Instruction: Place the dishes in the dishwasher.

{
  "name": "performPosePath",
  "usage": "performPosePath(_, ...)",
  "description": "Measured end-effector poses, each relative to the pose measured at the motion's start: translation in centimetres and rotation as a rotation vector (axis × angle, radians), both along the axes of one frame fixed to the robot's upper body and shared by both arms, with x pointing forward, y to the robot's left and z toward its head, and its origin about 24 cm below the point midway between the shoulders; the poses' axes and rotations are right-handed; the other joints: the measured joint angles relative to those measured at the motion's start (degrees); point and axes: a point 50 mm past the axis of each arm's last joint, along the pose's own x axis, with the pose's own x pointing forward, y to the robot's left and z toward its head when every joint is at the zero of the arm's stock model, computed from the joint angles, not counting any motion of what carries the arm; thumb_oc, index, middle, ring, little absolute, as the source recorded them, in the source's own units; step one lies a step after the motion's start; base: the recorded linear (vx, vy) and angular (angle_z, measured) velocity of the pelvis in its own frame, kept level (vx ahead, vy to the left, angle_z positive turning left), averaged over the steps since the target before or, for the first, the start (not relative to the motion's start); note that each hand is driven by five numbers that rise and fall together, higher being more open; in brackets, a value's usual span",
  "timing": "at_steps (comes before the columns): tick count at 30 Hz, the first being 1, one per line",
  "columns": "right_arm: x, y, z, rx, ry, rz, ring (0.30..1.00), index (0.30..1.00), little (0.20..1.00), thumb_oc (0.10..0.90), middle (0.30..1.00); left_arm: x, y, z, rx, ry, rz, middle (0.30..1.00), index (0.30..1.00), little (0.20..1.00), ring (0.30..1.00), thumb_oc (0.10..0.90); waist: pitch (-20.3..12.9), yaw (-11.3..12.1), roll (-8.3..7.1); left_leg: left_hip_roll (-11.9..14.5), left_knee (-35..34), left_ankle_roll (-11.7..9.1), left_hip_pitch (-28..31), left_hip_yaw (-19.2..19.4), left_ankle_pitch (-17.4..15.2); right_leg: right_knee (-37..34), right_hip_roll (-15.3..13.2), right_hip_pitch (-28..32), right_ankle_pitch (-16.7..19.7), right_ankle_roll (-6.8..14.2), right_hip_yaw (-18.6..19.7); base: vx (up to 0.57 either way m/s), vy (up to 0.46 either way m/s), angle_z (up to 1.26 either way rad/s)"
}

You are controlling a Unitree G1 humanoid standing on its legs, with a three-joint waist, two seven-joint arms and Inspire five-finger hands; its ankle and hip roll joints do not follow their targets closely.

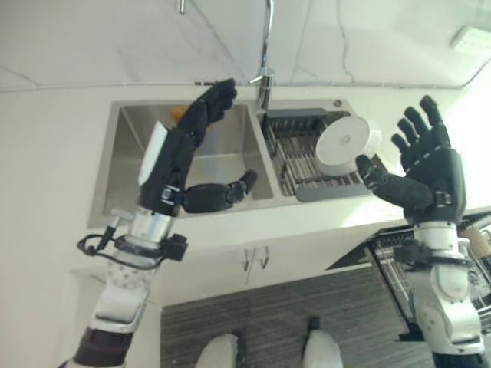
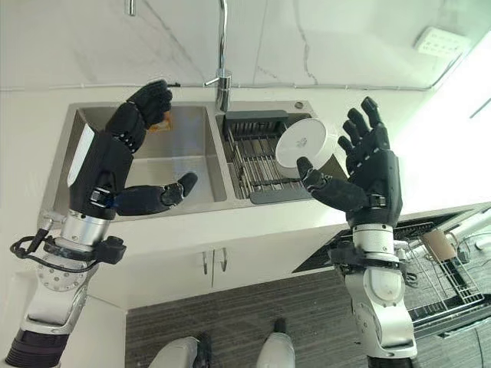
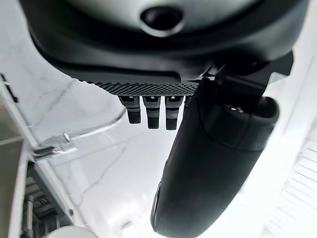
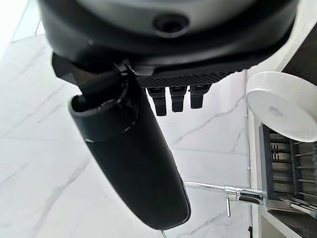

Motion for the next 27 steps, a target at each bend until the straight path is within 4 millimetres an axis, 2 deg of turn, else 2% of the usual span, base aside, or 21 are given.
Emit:
performPosePath(2,0.3,0.3,0.3,-0.008,-0.009,0.022,0.900,0.900,0.900,0.800,0.900,-0.1,0.3,-0.3,-0.023,0.024,0.013,0.900,0.900,0.900,0.900,0.800,-0.40,0.97,-0.64,-0.44,0.07,-1.12,0.70,0.11,-0.65,-1.59,2.02,4.00,1.58,-1.50,0.04,0.10,-0.157,-0.06)
performPosePath(3,0.5,0.3,0.5,-0.016,-0.008,0.025,0.900,0.900,0.900,0.800,0.900,-0.1,0.2,-0.7,-0.075,0.046,0.007,0.900,0.900,0.900,0.900,0.800,-0.48,1.38,0.57,0.74,-0.05,-2.04,0.71,0.00,-0.74,-2.29,3.27,4.13,2.08,-1.36,-0.22,0.09,-0.192,-0.08)
performPosePath(8,1.5,-0.5,0.2,-0.033,0.058,0.028,0.900,0.900,0.900,0.800,0.900,0.0,-0.2,-1.3,-0.123,0.093,-0.016,0.900,0.900,0.900,0.900,0.800,-0.68,0.74,1.03,4.88,-4.63,-6.05,3.19,-1.32,1.57,-1.52,7.47,4.67,-0.37,-5.36,-2.01,0.06,-0.138,-0.01)
performPosePath(12,2.2,-1.0,0.3,-0.018,0.068,0.018,0.900,0.900,0.900,0.800,0.900,0.1,-0.1,-1.4,-0.162,0.110,-0.028,0.900,0.900,0.900,0.900,0.800,-1.16,0.10,1.91,6.24,-6.33,-7.50,4.11,-2.07,2.43,-0.49,8.93,4.67,-1.48,-6.96,-2.42,0.06,-0.081,0.02)
performPosePath(16,3.1,-1.2,0.2,0.017,0.083,0.021,0.900,0.900,0.900,0.800,0.900,0.3,-0.3,-1.9,-0.171,0.136,-0.032,0.900,0.900,0.900,0.900,0.800,-2.24,0.34,3.76,6.61,-7.10,-8.11,4.18,-2.87,2.71,1.13,9.24,4.40,-2.71,-7.71,-2.85,0.07,-0.062,0.09)
performPosePath(19,3.7,-1.3,0.5,0.022,0.076,0.014,0.900,0.900,0.900,0.800,0.900,0.3,-0.4,-2.0,-0.201,0.152,-0.053,0.900,0.900,0.900,0.900,0.800,-2.76,0.45,4.56,6.61,-7.12,-8.33,3.99,-3.39,2.90,1.86,9.19,4.07,-3.03,-7.89,-3.01,0.04,-0.033,0.08)
performPosePath(22,4.7,-1.0,0.2,0.031,0.101,0.010,0.900,0.900,0.900,0.800,0.900,0.7,-0.7,-2.7,-0.195,0.186,-0.060,0.900,0.900,0.900,0.900,0.800,-3.25,0.47,4.77,6.56,-7.07,-8.36,3.95,-3.76,2.98,2.35,9.14,4.09,-3.23,-8.06,-3.02,0.05,-0.022,0.06)
performPosePath(27,5.8,-1.9,-2.2,0.123,0.215,-0.050,0.900,0.900,0.900,0.800,0.900,1.1,-0.8,-3.6,-0.189,0.227,-0.060,0.900,0.900,0.900,0.900,0.800,-4.54,1.81,4.77,6.50,-7.05,-8.44,3.85,-4.07,3.04,2.72,8.98,4.08,-3.54,-8.27,-3.31,0.04,-0.002,0.04)
